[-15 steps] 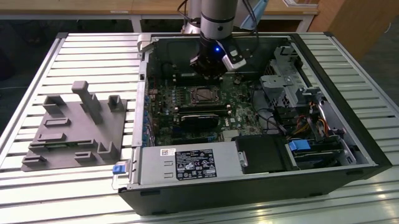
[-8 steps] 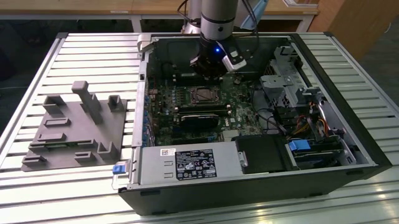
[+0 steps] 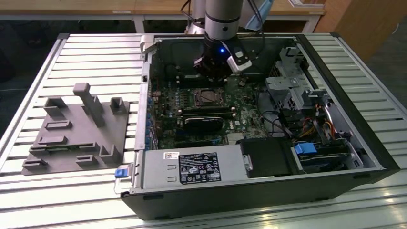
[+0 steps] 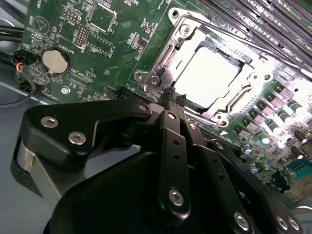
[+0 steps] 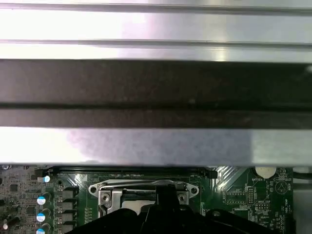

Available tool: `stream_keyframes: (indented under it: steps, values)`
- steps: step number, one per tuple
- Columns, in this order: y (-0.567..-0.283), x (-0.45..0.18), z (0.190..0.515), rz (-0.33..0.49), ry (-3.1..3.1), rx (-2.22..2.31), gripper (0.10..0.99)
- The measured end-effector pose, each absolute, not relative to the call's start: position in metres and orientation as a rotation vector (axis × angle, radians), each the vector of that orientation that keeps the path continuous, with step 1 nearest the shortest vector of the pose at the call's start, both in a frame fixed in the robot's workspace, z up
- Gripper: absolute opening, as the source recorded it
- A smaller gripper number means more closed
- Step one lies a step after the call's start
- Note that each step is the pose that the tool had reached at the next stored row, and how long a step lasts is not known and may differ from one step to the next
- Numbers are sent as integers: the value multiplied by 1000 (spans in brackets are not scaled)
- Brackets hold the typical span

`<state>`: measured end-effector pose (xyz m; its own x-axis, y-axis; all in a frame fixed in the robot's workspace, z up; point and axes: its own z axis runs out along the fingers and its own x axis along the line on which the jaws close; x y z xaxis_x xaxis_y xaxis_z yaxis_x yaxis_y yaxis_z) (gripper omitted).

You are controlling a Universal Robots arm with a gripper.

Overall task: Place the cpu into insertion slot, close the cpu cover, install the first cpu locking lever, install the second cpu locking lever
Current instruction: 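Install the second cpu locking lever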

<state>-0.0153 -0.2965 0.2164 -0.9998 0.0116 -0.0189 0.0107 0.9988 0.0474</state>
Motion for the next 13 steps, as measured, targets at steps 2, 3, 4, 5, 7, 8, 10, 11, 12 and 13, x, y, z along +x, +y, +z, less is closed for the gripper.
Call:
stream_keyframes:
  steps: [2, 3, 4, 5, 7, 8, 10, 11, 12, 13]
  values:
    - [-297, -15, 221, 74, 3122, 17, 106]
    - [-297, -15, 223, 74, 3122, 17, 106]
    - [-296, -15, 225, 74, 3122, 17, 106]
    - [-297, -15, 227, 74, 3122, 17, 106]
    - [-297, -15, 234, 74, 3122, 17, 106]
    - [-297, -15, 236, 74, 3122, 17, 106]
    - [-297, -15, 238, 74, 3122, 17, 106]
    - [-297, -15, 238, 74, 3122, 17, 106]
    - [-297, -15, 238, 74, 3122, 17, 106]
    - [-298, -15, 238, 74, 3122, 17, 106]
